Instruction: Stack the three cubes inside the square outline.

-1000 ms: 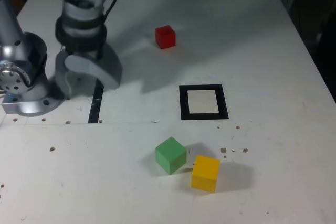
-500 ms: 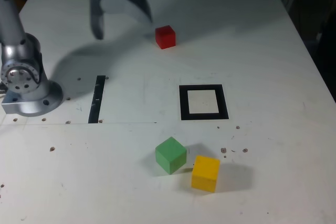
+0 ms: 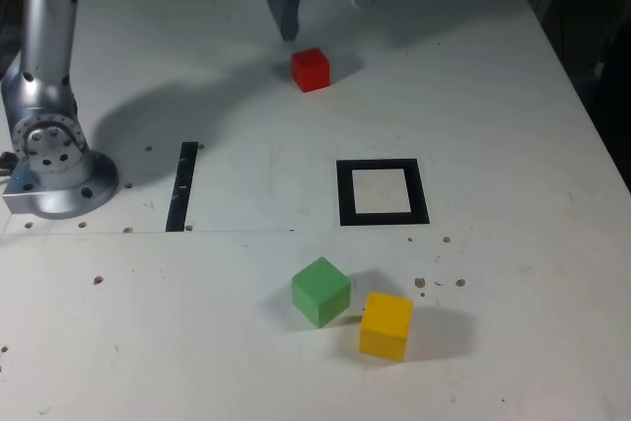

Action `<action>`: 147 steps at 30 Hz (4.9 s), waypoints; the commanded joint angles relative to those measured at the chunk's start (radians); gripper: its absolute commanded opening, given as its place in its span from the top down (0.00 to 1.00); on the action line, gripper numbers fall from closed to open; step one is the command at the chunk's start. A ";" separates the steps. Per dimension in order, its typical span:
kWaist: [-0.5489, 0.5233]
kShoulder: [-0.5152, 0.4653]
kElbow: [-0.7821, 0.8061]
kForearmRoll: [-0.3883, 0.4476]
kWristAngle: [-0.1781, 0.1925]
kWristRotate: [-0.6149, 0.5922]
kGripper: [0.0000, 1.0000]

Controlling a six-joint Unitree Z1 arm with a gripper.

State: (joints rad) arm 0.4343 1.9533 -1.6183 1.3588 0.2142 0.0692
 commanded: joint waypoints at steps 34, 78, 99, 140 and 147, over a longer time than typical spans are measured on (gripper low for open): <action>0.102 0.194 0.030 -0.042 -0.064 0.032 0.40; -0.558 0.095 -0.116 0.106 -0.144 -0.275 0.72; -0.550 0.213 -0.115 0.059 -0.179 -0.251 0.72; -0.543 0.184 -0.144 0.134 -0.160 -0.181 0.01; -0.655 0.107 -0.238 0.227 -0.096 -0.070 0.01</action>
State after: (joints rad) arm -0.2099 2.0666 -1.8515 1.5768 0.1139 -0.0042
